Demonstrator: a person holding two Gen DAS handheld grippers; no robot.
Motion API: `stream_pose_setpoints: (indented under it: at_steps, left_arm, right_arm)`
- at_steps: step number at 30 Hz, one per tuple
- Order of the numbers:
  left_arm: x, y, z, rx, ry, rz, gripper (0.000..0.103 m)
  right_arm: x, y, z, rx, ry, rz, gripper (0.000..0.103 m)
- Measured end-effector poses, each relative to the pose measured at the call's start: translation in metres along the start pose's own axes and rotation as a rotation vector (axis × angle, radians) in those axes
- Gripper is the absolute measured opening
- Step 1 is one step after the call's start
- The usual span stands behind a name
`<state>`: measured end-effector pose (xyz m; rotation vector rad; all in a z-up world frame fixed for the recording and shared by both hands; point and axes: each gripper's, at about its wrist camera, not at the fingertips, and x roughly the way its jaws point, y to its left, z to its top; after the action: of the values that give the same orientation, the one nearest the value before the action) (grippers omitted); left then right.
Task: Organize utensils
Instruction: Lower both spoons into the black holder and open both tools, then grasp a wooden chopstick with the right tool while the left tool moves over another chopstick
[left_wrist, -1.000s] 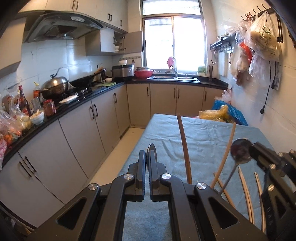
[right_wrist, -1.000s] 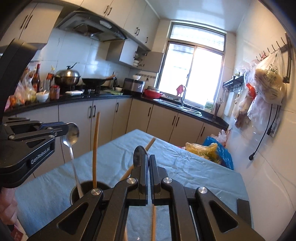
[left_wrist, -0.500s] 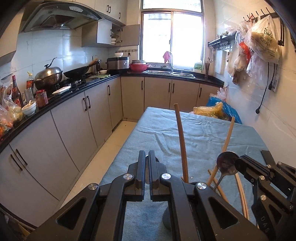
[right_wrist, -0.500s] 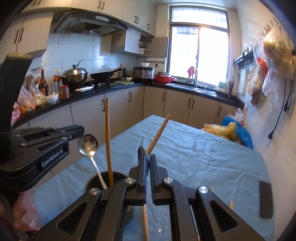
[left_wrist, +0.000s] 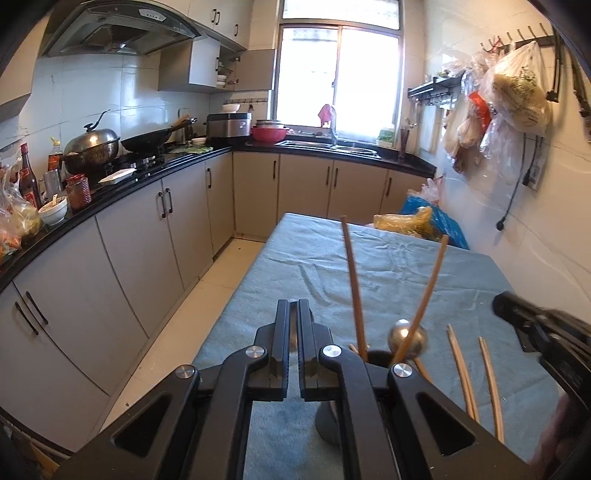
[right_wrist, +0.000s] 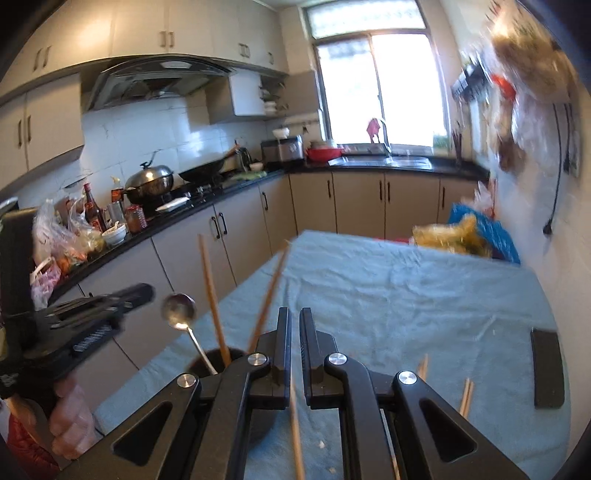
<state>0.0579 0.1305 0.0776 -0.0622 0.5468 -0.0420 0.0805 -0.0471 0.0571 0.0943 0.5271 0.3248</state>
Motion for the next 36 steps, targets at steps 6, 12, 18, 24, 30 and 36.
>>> stream_pose_setpoints:
  at_steps: [6, 12, 18, 24, 30, 36]
  left_arm:
    - [-0.01, -0.003, -0.011, 0.006, 0.009, -0.028, 0.003]
    - [-0.008, -0.003, -0.018, 0.012, 0.027, -0.021, 0.003]
    - [-0.007, 0.002, -0.02, 0.01, 0.031, -0.017, 0.003]
    - [-0.006, -0.002, -0.022, 0.013, 0.04, -0.026, 0.003]
    - [-0.013, -0.021, -0.028, 0.05, 0.05, -0.051, 0.003]
    - [-0.02, -0.064, -0.041, 0.124, 0.089, -0.138, 0.003]
  right_arm:
    - [0.044, -0.026, -0.041, 0.05, 0.258, 0.082, 0.006]
    - [0.099, -0.023, -0.086, 0.076, 0.463, 0.158, 0.006]
    - [0.114, -0.021, -0.098, 0.03, 0.503, 0.101, 0.014]
    - [0.109, -0.008, -0.101, -0.082, 0.502, 0.055, 0.01]
    - [0.087, -0.017, -0.102, -0.024, 0.463, 0.061, 0.008]
    - [0.026, -0.075, -0.099, 0.146, 0.354, -0.016, 0.008]
